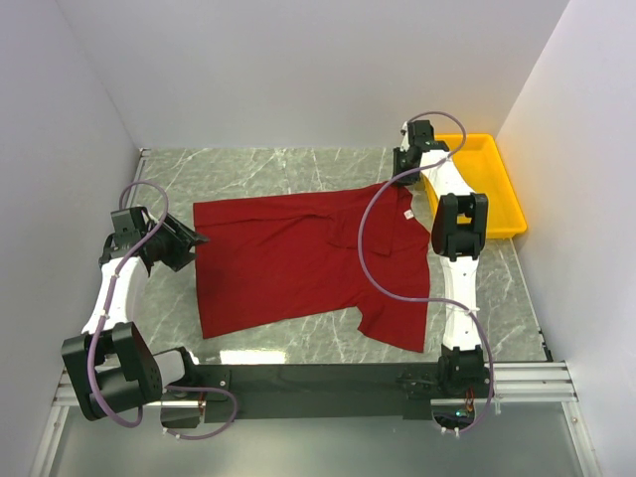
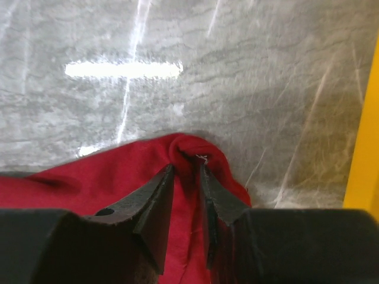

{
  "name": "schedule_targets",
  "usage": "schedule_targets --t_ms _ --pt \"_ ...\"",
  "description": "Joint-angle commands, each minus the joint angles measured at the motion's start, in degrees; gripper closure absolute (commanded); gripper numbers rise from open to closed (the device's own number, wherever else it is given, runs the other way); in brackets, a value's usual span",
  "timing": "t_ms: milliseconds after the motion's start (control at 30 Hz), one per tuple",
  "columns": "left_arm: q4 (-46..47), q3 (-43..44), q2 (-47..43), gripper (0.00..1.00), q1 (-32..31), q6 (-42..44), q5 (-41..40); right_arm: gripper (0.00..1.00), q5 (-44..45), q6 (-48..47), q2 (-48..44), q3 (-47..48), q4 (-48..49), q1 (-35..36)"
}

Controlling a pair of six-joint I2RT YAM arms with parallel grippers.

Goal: Fold and stack the t-shirts

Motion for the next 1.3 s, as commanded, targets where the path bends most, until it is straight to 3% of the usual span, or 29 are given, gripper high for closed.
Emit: schedule_targets --t_ms 0,100,200,233,600,700,800,1133,1267 --pt "0.5 1.0 -0.5 0.39 0.2 0.5 -0.2 0.70 0.1 -0.4 0.1 2.9 -0.1 -0.2" --pt "0.4 0.8 -0.6 0.39 0.2 0.5 -0.3 0.76 0.6 -0.6 0.3 3.0 0.0 -0.3" --pt "0.4 0.5 -0.9 0.39 0.2 0.5 -0.4 0.97 1.2 -0.4 0.0 2.7 0.6 -0.2" --pt "0.4 0.4 -0.9 0.39 0.2 0.4 -0.4 1.00 1.3 0.0 -0.6 2.6 1.0 -0.2" --pt "0.6 0.0 -1.2 0.39 0.2 0.3 -0.4 1.00 7.5 2.0 -5.2 -2.6 5.4 -0.3" --pt "0.6 0.1 -1.2 0.39 0.2 0.3 -0.4 0.93 7.9 1.5 -5.1 -2.8 5.1 -0.4" --pt "0.5 0.2 -1.2 0.39 0.2 0.5 -0.4 0.72 7.9 0.9 -6.5 -3.4 5.6 -0.3" --pt "-2.4 2.3 -3.1 0.39 0.2 2.2 -2.7 0.51 4.9 -4.9 -13.6 -0.7 3.1 0.5" --pt "-6.6 1.9 -6.9 0.39 0.2 2.8 -3.0 0.44 -5.6 -14.8 -20.6 -5.6 -1.5 1.5"
